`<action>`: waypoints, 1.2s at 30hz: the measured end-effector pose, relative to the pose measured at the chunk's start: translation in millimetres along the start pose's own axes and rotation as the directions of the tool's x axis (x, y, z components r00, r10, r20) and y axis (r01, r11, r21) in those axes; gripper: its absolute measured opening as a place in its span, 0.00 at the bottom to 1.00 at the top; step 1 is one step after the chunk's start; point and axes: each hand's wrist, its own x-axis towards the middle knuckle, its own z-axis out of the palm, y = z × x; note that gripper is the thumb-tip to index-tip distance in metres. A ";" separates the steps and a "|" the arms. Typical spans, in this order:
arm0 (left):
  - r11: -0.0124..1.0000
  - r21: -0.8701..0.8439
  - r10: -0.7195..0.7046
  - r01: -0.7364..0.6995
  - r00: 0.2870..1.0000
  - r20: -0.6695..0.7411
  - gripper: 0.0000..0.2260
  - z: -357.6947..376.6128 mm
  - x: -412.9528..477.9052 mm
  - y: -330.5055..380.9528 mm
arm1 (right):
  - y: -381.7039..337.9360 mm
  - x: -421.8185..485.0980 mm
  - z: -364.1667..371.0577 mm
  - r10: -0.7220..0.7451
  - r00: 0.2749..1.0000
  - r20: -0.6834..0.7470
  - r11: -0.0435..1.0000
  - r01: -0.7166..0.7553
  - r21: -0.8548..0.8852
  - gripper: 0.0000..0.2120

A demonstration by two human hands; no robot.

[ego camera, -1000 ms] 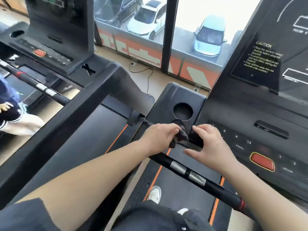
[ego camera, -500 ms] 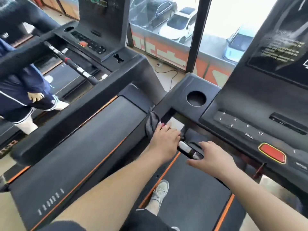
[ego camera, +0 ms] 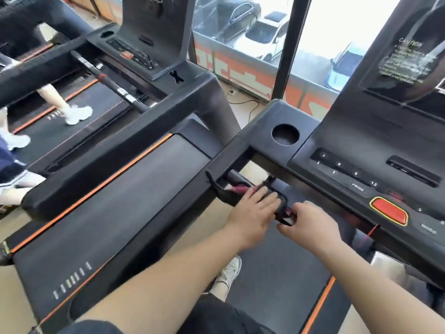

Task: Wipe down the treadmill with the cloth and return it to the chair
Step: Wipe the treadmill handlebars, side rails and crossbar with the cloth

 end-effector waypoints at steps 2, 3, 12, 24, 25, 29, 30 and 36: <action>0.987 0.118 0.117 -0.110 0.991 -0.058 0.22 -12.9 3.9 -26.6 | 1.0 -0.7 2.1 -0.002 0.999 -0.040 1.000 0.003 0.016 0.17; 0.983 0.160 0.103 -0.091 0.992 -0.066 0.22 -24.3 6.5 -40.7 | 1.0 -0.6 2.3 0.004 0.999 -0.045 1.000 -0.003 0.022 0.17; 0.991 0.116 -0.067 0.069 0.998 -0.017 0.25 -0.6 9.3 7.1 | 6.1 6.2 4.7 0.019 0.999 -0.042 1.000 -0.018 0.021 0.14; 0.995 0.098 -0.008 0.017 0.995 -0.095 0.23 3.6 21.2 -0.6 | 8.0 13.9 3.0 0.049 0.999 0.006 0.999 -0.050 0.015 0.14; 0.988 0.101 0.129 -0.118 0.985 -0.114 0.21 5.5 21.3 -8.2 | 8.1 15.0 2.8 0.053 0.998 0.018 0.999 -0.053 0.012 0.15; 0.972 0.192 0.161 -0.137 0.980 -0.115 0.17 -23.5 31.3 -71.7 | 5.4 15.7 2.4 0.099 0.994 0.037 0.995 -0.099 0.010 0.13; 0.968 0.232 0.120 -0.093 0.987 -0.107 0.18 -30.6 34.7 -83.5 | 4.3 14.7 2.6 0.107 0.993 0.042 0.994 -0.108 0.019 0.13; 0.990 0.133 -0.032 0.049 0.992 -0.123 0.18 -8.4 30.4 -37.4 | 3.4 4.5 8.3 0.114 0.993 -0.011 0.993 -0.113 0.033 0.14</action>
